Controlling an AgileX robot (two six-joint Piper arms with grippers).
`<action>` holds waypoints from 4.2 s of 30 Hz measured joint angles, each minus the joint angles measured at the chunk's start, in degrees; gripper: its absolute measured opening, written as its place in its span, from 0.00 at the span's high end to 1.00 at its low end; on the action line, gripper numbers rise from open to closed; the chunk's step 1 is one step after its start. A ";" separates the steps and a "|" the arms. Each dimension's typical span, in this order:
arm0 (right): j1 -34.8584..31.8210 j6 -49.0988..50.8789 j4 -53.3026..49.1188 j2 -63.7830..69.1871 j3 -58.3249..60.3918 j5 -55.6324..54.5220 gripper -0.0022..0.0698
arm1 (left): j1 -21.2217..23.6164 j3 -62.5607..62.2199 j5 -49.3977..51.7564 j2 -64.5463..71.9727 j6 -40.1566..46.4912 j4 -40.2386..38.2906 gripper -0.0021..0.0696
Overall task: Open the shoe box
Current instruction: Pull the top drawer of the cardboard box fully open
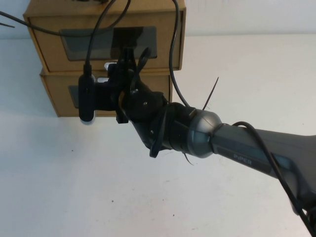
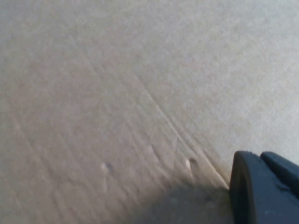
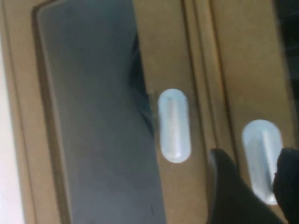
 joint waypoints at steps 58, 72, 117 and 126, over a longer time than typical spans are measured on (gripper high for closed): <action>-1.52 0.21 0.02 1.58 -3.42 -1.32 0.91 | 0.00 0.00 0.00 0.00 -0.12 0.00 0.98; -1.64 1.60 0.83 1.47 -3.42 -1.43 0.96 | 0.00 0.00 0.00 0.00 -0.12 0.00 0.98; 16.68 -0.85 15.62 -28.00 30.47 14.12 0.96 | -0.20 0.00 3.13 0.00 -1.37 -2.55 0.98; 24.45 -1.09 22.66 -32.01 35.29 20.98 0.96 | -0.20 0.00 3.13 0.00 -2.16 -2.45 0.98</action>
